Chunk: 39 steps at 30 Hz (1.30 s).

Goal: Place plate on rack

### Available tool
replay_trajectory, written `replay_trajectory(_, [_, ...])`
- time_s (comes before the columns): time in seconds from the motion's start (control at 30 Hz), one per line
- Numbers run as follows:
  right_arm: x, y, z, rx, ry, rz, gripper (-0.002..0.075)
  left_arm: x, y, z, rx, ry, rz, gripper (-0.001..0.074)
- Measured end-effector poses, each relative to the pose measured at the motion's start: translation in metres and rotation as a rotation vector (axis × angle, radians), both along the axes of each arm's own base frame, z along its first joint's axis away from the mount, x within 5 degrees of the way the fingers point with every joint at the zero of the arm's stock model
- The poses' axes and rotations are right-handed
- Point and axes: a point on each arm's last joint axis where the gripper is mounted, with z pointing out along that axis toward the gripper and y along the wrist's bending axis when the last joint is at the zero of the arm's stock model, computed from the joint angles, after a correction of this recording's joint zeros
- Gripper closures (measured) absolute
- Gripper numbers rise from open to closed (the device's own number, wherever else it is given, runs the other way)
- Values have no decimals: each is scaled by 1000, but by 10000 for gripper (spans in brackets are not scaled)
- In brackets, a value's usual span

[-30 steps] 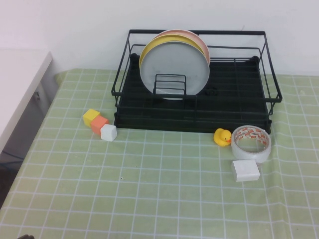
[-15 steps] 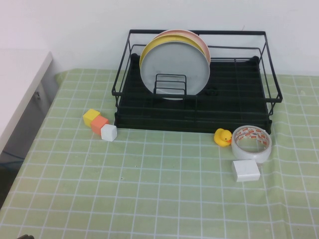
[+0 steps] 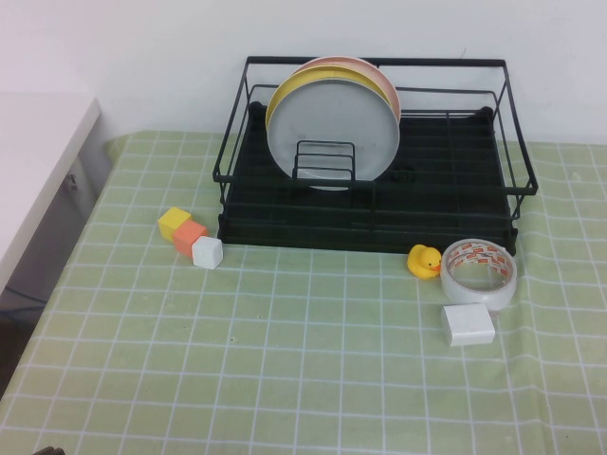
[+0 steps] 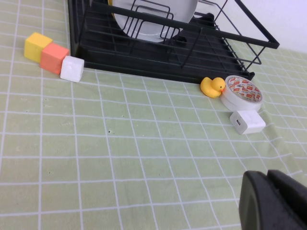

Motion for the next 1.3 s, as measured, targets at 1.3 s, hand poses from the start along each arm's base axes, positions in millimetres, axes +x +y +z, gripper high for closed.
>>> replay_trajectory(1.3, [-1, -3, 0, -87, 26, -1, 727, 3, 24, -34, 71, -71, 263, 736])
